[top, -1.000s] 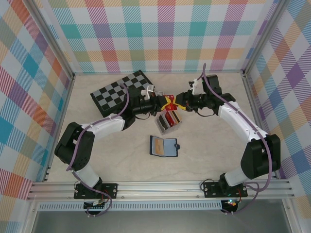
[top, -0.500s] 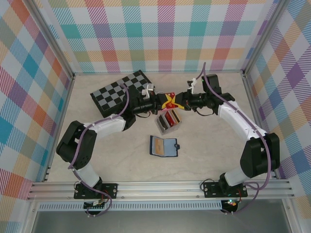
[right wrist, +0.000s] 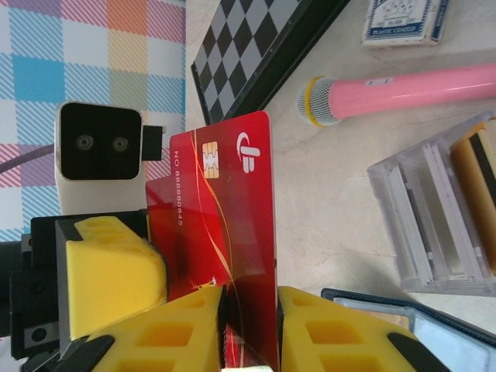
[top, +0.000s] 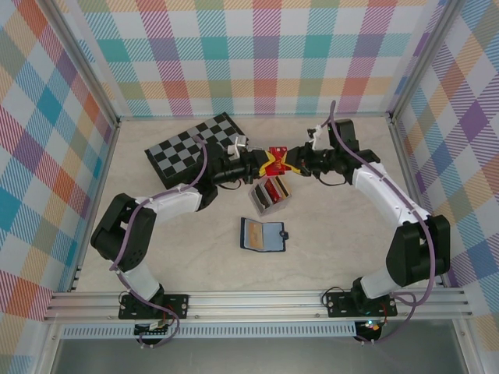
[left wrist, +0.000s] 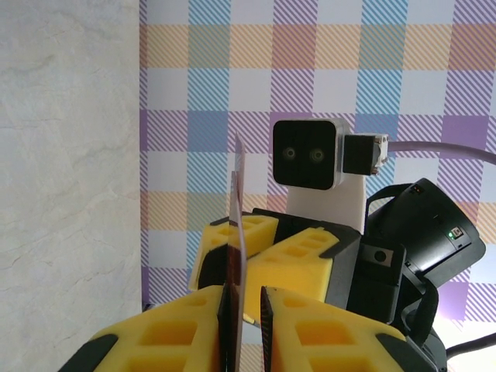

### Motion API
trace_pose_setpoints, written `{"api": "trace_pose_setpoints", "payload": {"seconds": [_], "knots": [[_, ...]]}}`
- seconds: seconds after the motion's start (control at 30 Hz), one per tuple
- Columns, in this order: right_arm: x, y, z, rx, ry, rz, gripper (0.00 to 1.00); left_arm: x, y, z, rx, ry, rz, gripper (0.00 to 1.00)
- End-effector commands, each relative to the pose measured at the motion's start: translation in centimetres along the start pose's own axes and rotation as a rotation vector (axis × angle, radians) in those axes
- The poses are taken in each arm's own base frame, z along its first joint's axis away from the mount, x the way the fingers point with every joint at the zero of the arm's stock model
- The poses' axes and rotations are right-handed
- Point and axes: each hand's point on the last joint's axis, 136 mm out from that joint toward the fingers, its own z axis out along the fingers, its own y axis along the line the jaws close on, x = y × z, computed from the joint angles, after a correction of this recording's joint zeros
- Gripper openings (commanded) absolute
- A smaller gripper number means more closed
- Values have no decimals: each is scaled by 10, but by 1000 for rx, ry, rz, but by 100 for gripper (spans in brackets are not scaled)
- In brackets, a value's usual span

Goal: Put the credit cards into the card holder

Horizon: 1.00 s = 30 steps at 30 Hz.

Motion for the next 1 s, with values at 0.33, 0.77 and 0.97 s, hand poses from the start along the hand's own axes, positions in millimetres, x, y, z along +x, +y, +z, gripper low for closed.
{"api": "trace_pose_setpoints", "payload": {"seconds": [0.33,0.77,0.97], "knots": [[-2,-41,-3,172,-42,-2,5,-11,28,-41,-226,-153,75,3],[21,-87,52,426,179,-320,4,-9,67,-85,-488,-253,80,2],[22,-106,70,539,202,-417,4,-7,68,-89,-499,-255,84,2]]}}
